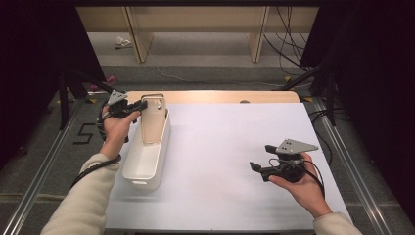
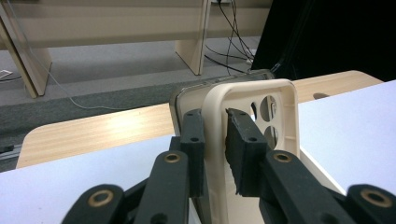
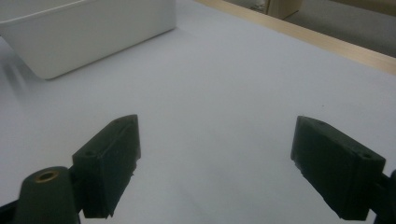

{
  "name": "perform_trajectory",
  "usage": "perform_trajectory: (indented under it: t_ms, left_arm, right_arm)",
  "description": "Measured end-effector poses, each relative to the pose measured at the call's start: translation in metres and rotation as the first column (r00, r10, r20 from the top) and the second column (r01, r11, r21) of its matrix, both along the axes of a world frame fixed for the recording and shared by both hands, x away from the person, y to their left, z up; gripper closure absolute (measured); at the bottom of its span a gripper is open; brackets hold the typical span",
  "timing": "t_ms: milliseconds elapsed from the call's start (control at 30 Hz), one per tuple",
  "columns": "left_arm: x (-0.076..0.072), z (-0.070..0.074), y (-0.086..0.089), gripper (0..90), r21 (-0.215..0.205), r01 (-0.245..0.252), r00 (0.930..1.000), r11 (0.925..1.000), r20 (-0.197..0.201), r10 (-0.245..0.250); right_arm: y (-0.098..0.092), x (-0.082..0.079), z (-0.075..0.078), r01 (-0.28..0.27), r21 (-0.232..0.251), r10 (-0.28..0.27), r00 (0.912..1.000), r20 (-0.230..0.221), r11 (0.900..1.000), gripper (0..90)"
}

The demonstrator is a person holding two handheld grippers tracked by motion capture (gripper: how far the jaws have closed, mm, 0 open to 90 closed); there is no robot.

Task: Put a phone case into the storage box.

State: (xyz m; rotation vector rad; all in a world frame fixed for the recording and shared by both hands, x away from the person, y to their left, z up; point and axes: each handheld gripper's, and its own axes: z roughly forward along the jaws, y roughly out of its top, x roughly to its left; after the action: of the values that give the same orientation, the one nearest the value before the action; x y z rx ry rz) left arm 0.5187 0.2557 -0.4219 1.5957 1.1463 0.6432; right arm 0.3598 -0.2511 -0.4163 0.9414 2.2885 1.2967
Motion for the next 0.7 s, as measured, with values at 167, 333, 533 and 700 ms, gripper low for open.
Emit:
perform_trajectory:
  t_ms: [167,333,533,700]
  left_arm:
    - [0.0003,-0.0007,0.0005,76.1,0.007,-0.007,1.0,1.0,-0.005,0.007]
    - [0.0009,-0.0008,0.0013,75.4,0.025,-0.014,0.9999,0.9996,-0.009,0.014]
    - [0.0015,-0.0002,0.003,75.4,0.04,-0.026,0.9996,0.9989,-0.008,0.026]
    - [0.0004,0.0018,0.0045,74.2,0.045,-0.027,0.9996,0.9986,-0.002,0.027]
  right_arm:
    - [0.0,-0.0001,0.0,-0.001,0.0,0.001,1.0,0.0,1.0,16.5]
    - [-0.0001,-0.0001,-0.0001,-0.001,-0.001,0.001,1.0,-0.002,1.0,16.5]
    - [0.0001,-0.0002,-0.0001,-0.001,-0.002,0.001,1.0,-0.003,1.0,16.5]
    - [0.0002,-0.0001,-0.0001,-0.001,-0.002,0.001,1.0,-0.002,1.0,16.5]
